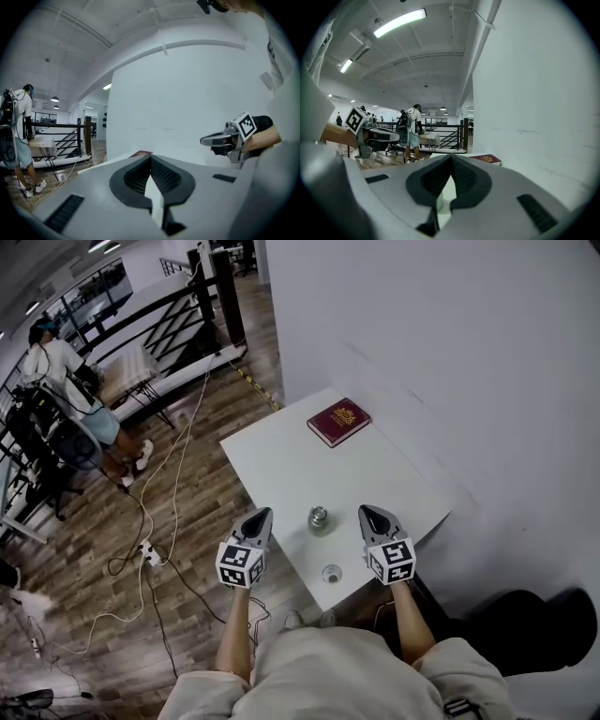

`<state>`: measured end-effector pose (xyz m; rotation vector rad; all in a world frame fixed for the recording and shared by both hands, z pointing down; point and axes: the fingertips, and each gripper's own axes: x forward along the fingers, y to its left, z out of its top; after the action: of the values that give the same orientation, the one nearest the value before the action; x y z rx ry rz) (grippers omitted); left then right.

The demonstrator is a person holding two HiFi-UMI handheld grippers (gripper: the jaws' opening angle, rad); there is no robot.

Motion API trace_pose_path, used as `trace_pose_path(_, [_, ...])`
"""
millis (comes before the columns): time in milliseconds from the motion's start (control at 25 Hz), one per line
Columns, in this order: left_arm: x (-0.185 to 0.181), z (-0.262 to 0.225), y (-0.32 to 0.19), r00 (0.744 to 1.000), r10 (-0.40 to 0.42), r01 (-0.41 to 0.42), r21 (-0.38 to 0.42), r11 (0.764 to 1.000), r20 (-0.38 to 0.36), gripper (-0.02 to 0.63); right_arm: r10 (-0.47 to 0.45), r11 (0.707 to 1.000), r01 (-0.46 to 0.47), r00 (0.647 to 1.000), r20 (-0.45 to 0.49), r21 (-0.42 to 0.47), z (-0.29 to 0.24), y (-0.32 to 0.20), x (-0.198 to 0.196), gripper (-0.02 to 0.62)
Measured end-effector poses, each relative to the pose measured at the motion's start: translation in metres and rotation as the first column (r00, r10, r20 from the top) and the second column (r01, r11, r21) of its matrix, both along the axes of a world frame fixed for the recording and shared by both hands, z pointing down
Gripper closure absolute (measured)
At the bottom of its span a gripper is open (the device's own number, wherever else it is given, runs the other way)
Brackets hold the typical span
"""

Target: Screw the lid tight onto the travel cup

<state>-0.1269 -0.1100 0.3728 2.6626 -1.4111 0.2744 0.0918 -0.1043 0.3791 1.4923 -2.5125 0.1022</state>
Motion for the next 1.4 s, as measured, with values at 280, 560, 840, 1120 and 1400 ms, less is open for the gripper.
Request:
trace_pose_path(280, [0.000, 0.003, -0.001, 1.000, -0.004, 0.004, -0.001, 1.000, -0.004, 0.598, 0.022, 1.000, -0.022, 1.000, -0.001, 0.014, 0.000, -0.003, 0.007, 0.595])
trace_pose_path(560, [0.001, 0.006, 0.003, 1.000, -0.004, 0.004, -0.011, 1.000, -0.009, 0.598, 0.034, 0.999, -0.034, 0.999, 0.000, 0.025, -0.007, -0.002, 0.011, 0.595])
trace_pose_path(840, [0.005, 0.006, 0.000, 1.000, 0.004, -0.004, -0.007, 1.000, -0.002, 0.598, 0.039, 0.999, -0.039, 0.999, -0.002, 0.021, -0.004, -0.001, 0.011, 0.595])
trace_pose_path(1120, [0.010, 0.006, -0.002, 1.000, 0.012, -0.012, -0.012, 1.000, 0.002, 0.598, 0.036, 0.999, -0.036, 0.999, -0.011, 0.018, -0.004, -0.005, 0.009, 0.595])
trace_pose_path(1400, [0.012, 0.012, 0.001, 1.000, 0.010, -0.010, -0.024, 1.000, 0.001, 0.598, 0.033, 0.999, -0.033, 0.999, -0.006, 0.016, -0.002, -0.003, 0.010, 0.595])
